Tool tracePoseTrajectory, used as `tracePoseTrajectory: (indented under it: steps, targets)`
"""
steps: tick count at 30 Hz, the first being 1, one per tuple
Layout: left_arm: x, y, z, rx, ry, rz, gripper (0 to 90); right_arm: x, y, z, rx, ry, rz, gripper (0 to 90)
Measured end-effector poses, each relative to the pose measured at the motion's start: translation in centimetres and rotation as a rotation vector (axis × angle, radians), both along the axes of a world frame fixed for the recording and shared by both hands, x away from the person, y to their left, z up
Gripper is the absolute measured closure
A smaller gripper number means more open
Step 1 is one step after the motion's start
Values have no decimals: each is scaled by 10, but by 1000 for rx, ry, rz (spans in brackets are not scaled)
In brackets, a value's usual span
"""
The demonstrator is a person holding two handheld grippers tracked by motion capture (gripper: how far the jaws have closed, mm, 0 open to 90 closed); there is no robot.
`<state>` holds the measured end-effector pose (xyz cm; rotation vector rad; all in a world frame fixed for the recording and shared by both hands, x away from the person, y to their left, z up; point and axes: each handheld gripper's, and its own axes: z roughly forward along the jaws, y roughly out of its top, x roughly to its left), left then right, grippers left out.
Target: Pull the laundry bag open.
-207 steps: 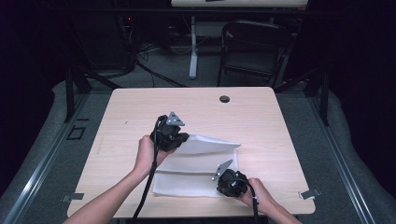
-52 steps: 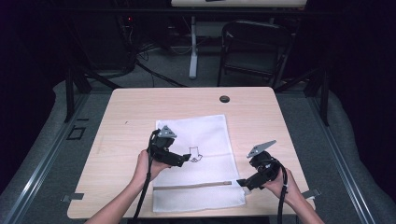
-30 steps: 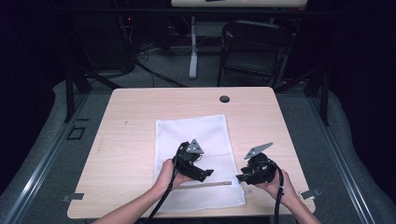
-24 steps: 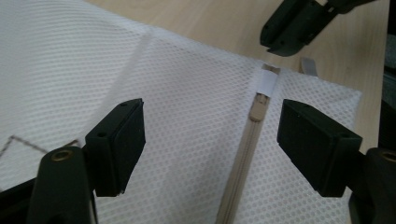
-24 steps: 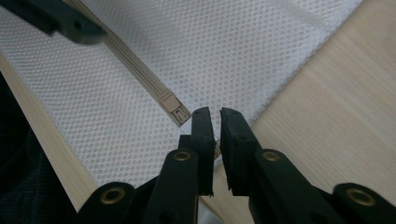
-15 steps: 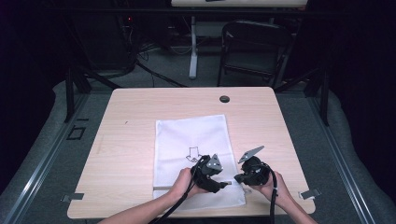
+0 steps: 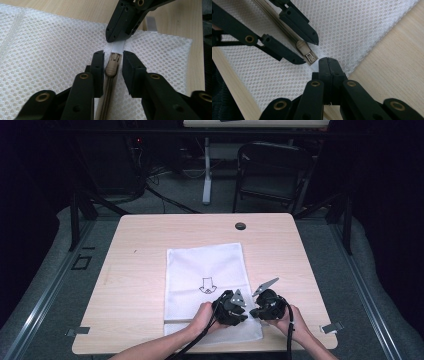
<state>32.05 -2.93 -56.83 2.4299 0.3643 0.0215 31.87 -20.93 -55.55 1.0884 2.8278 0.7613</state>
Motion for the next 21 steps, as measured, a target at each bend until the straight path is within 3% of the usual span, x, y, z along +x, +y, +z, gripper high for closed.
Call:
tracePoseTrajectory:
  steps: [5, 9, 13, 17, 19, 21]
  targets:
    - [1, 1, 0, -11, 8, -16, 812, 2, -2, 0, -5, 13, -3, 900]
    - [1, -1, 1, -1, -1, -29, 818, 0, 0, -1, 33, 22, -30, 900]
    - [1, 0, 3, 17, 3, -30, 820, 1, 0, -1, 1, 10, -19, 900]
    - [2, 1, 3, 7, 8, -32, 821, 0, 1, -1, 5, 9, -20, 900]
    - [1, 1, 3, 9, 9, -34, 821, 0, 1, 1, -33, 1, 2, 900]
    - [2, 1, 4, 16, 7, -38, 822, 0, 2, 1, -36, 0, 2, 900]
